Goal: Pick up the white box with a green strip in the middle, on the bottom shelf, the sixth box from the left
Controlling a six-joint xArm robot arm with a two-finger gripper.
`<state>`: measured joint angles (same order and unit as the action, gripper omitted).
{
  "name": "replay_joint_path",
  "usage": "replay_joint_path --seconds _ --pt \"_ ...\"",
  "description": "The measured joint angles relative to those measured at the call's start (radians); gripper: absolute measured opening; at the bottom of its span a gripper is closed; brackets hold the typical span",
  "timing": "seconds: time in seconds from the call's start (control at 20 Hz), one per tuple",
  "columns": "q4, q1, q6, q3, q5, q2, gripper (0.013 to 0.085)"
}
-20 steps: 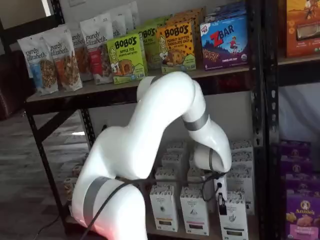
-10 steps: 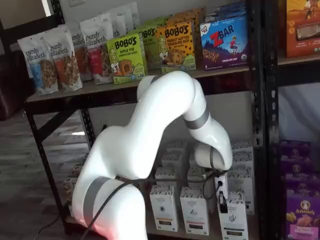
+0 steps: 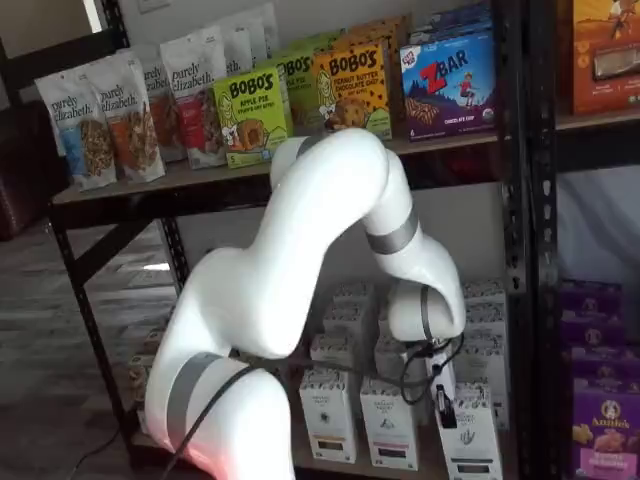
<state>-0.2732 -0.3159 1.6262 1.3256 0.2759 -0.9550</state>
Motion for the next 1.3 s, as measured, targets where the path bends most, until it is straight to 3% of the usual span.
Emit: replay_joint_path --seconds 0.25,0.4,0.85,1.0,1.3 --pt "-0.19 -0.017 -0.168 -0.138 -0.038 0.09 0.053" --pt "-0.26 -0.02 -0.235 -0.225 -0.061 0.15 0.053" --pt "-0.302 0.001 -0.298 -0.406 -0.058 0.318 0.053" --pt "-0.341 0.017 -0.35 -0.488 -0.048 0.405 0.053" --pt "-0.362 0.035 -0.386 -0.63 -0.033 0.561 0.053"
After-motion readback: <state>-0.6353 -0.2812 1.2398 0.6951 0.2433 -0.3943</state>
